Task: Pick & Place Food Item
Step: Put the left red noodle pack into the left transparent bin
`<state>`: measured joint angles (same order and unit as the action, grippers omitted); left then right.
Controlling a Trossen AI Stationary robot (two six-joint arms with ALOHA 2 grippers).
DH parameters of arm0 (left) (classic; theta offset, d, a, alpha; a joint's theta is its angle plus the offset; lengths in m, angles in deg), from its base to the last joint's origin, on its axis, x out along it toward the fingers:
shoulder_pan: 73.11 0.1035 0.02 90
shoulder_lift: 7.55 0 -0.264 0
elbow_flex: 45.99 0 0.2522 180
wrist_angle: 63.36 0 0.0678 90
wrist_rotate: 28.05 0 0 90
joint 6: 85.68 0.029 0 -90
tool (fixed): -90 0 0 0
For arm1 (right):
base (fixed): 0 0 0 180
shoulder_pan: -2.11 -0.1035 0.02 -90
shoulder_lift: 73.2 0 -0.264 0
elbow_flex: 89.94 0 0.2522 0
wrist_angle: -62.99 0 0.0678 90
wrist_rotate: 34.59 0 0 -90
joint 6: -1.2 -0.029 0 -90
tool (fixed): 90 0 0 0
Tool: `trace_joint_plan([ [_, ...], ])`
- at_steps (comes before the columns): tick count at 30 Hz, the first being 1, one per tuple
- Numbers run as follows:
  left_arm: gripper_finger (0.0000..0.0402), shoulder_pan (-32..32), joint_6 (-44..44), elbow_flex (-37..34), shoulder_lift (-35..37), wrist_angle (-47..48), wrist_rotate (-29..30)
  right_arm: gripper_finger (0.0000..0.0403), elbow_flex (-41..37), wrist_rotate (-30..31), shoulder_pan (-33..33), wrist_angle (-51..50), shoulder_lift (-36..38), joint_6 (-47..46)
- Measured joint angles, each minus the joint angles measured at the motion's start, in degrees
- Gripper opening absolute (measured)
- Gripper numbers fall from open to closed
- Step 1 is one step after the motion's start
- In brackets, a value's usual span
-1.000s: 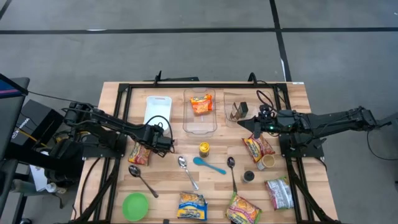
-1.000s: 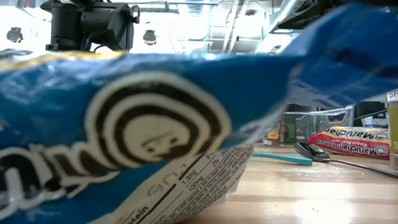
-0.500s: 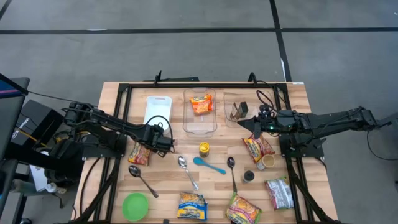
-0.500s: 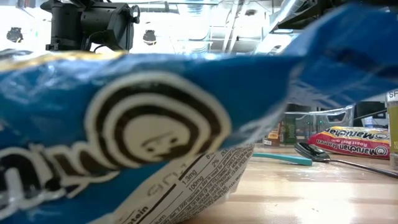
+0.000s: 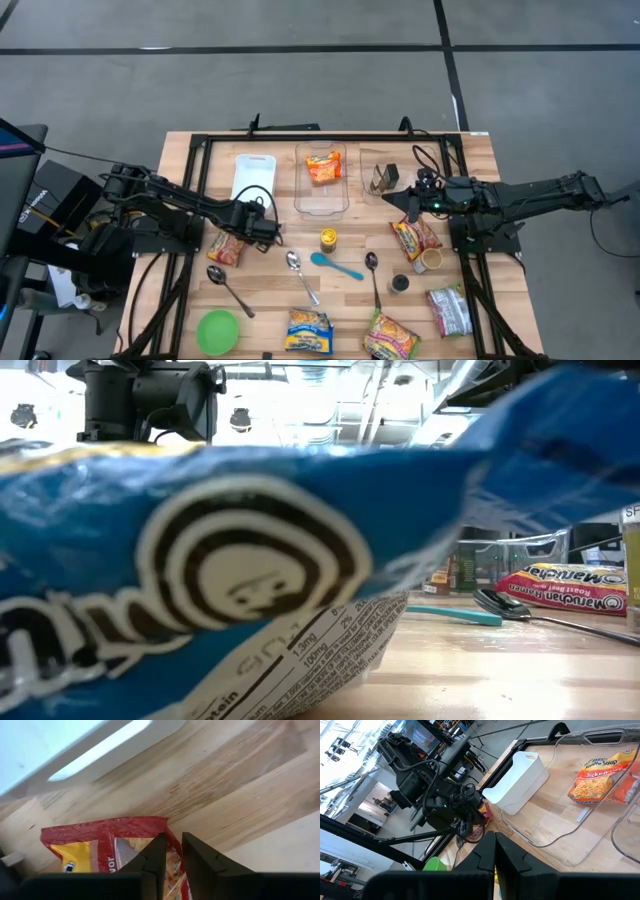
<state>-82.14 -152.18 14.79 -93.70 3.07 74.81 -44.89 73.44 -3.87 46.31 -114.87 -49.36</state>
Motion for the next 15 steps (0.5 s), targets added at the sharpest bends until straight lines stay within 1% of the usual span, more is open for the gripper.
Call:
trace_joint_plan([
  [7, 0.0004, 0.0, 0.07, 0.0, 0.02, -2.3, -0.02, 0.0, 0.0, -0.01, -0.02, 0.01, 0.0, 0.0],
  [15, 0.0001, -0.29, 1.44, 0.02, 1.29, -2.22, -0.22, 0.0, 0.0, 0.01, -0.02, 0.02, 0.0, 0.0],
])
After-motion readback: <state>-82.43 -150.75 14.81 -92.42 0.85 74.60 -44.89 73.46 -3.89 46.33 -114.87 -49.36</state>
